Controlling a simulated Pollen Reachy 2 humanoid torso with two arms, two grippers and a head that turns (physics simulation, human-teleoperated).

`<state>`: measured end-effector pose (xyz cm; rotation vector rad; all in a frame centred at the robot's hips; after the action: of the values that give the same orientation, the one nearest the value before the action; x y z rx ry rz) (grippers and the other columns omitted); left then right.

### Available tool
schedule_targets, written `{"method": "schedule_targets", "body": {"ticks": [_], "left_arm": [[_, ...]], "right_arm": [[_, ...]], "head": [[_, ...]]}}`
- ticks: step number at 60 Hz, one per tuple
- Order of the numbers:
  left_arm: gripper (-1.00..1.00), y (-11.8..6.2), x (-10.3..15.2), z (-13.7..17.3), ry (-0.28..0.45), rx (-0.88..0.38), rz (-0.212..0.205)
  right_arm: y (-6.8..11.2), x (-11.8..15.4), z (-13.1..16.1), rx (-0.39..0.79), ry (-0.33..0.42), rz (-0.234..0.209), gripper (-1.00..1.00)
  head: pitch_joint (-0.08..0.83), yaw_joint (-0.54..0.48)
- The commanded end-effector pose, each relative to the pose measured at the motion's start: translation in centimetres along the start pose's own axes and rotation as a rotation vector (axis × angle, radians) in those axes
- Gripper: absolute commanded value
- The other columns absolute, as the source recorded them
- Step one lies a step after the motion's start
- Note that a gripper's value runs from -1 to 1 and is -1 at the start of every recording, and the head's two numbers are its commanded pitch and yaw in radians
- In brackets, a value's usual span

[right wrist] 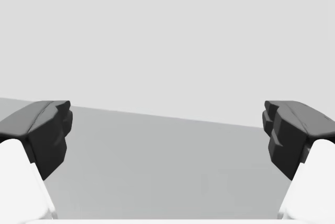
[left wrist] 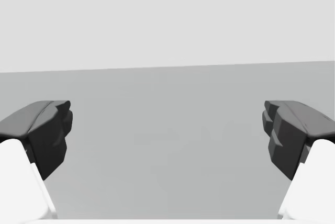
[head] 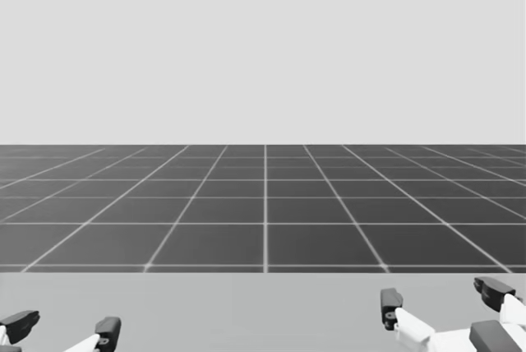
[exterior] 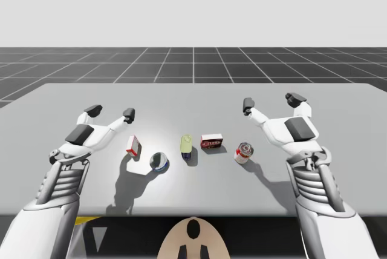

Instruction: Lift the pudding box off the table.

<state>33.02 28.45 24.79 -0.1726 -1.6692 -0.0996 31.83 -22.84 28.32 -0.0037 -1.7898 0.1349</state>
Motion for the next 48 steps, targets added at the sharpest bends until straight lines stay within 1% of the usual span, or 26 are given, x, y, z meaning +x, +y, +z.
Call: {"method": "schedule_targets", "body": {"ticks": [1, 3, 10, 15, 18, 21, 27, 28, 31, 35, 38, 39, 42, 48], "left_arm": [[-1.00, 0.00, 0.01, 0.01, 0.001, 0.001, -0.004], [-1.00, -0.02, 0.00, 0.01, 0.001, 0.002, -0.005], [-1.00, -0.02, 0.02, 0.04, 0.000, 0.004, -0.008], [-1.00, 0.01, 0.04, 0.04, -0.001, 0.007, -0.011], [-1.00, 0.01, 0.03, 0.02, -0.002, 0.009, -0.013], [-1.00, 0.01, 0.01, -0.02, -0.002, 0.015, -0.016], [-1.00, 0.00, -0.01, -0.04, -0.001, 0.023, -0.022], [-1.00, -0.02, -0.02, -0.05, 0.000, 0.023, -0.025], [-1.00, -0.02, -0.03, -0.06, 0.000, 0.025, -0.030], [-1.00, -0.04, -0.05, -0.06, 0.002, 0.025, -0.033], [-1.00, -0.05, -0.05, -0.06, 0.002, 0.026, -0.034], [-1.00, -0.07, -0.05, -0.06, 0.003, 0.026, -0.036], [-1.00, -0.10, -0.04, -0.05, 0.003, 0.025, -0.037], [-1.00, -0.14, 0.04, -0.02, 0.002, 0.024, -0.038]], "right_arm": [[0.15, -0.05, 0.07, -0.028, -0.012, -0.001, -1.00], [0.23, 0.05, 0.16, 0.008, -0.008, -0.009, -1.00], [0.25, 0.19, 0.11, 0.009, -0.005, 0.002, -1.00], [0.23, 0.15, 0.05, 0.005, -0.005, 0.006, -1.00], [0.28, 0.00, -0.03, -0.001, -0.006, 0.019, -1.00], [0.30, -0.08, -0.07, -0.002, -0.006, 0.019, -1.00], [0.34, -0.22, -0.12, -0.003, -0.004, 0.026, -1.00], [0.34, -0.26, -0.15, -0.003, -0.002, 0.026, -1.00], [0.34, -0.30, -0.16, -0.002, -0.001, 0.026, -1.00], [0.37, -0.40, -0.20, 0.000, 0.003, 0.030, -1.00], [0.38, -0.45, -0.22, 0.001, 0.005, 0.031, -1.00], [0.40, -0.49, -0.25, 0.001, 0.007, 0.031, -1.00], [0.44, -0.55, -0.27, 0.003, 0.008, 0.032, -1.00], [0.50, -0.60, -0.30, 0.005, 0.010, 0.034, -1.00]], "head": [[0.005, 0.01], [0.013, 0.01], [0.060, 0.00], [0.125, 0.00], [0.177, 0.00], [0.231, 0.00], [0.298, 0.00], [0.321, 0.00], [0.346, -0.01], [0.404, -0.02], [0.426, -0.02], [0.447, -0.03], [0.467, -0.04], [0.539, -0.07]]}}
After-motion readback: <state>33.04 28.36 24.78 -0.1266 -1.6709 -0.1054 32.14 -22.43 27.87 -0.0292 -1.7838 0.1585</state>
